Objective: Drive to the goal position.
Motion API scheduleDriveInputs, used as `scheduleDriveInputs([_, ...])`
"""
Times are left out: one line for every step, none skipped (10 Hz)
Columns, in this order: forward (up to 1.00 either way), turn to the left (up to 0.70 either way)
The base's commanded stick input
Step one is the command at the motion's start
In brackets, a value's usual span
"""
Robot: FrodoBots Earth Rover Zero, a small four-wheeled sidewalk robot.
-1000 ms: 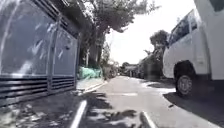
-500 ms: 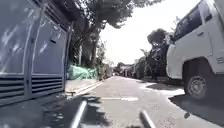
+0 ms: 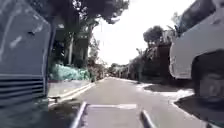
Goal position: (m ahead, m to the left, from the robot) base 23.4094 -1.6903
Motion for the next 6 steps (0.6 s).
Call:
scheduleDriveInputs([1.0,-0.38])
scheduleDriveInputs([1.0,-0.38])
scheduleDriveInputs([1.0,-0.38])
scheduleDriveInputs([1.0,-0.38])
scheduleDriveInputs([1.0,-0.38])
scheduleDriveInputs([1.0,-0.36])
